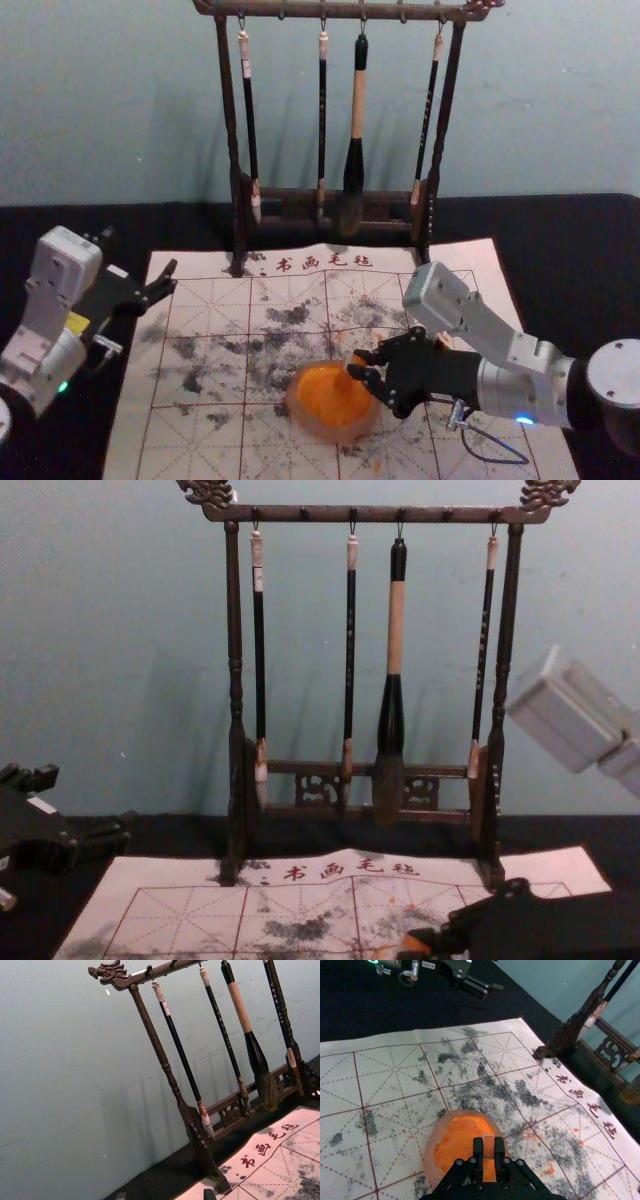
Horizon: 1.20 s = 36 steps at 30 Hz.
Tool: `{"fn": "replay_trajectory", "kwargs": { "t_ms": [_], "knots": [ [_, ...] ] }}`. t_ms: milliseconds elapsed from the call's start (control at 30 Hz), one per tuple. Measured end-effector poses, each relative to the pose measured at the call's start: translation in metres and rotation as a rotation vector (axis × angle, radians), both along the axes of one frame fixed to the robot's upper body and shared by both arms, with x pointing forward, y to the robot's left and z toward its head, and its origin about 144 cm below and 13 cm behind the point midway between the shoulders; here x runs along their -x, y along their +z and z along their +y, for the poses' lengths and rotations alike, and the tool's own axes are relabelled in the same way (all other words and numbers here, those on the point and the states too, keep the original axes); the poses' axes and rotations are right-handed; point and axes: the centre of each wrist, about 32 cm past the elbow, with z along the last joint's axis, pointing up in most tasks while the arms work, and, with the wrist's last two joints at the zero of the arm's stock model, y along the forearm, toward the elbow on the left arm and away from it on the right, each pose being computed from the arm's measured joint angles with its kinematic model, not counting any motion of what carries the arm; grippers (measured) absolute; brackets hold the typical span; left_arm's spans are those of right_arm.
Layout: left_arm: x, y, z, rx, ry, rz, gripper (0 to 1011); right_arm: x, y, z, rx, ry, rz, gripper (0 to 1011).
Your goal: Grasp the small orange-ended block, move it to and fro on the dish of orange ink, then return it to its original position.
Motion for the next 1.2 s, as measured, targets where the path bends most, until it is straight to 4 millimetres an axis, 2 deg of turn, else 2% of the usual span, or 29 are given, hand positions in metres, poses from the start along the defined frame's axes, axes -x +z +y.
{"fn": "replay_trajectory", "kwargs": {
  "t_ms": [500,1200],
  "knots": [
    [0.0,0.0,0.0,0.0,0.0,0.0,1001,0.01,0.011,-0.014,0.006,0.03,0.008,92],
    [0.0,0.0,0.0,0.0,0.0,0.0,1001,0.016,0.012,-0.006,0.01,0.11,0.022,92]
  ]
}}
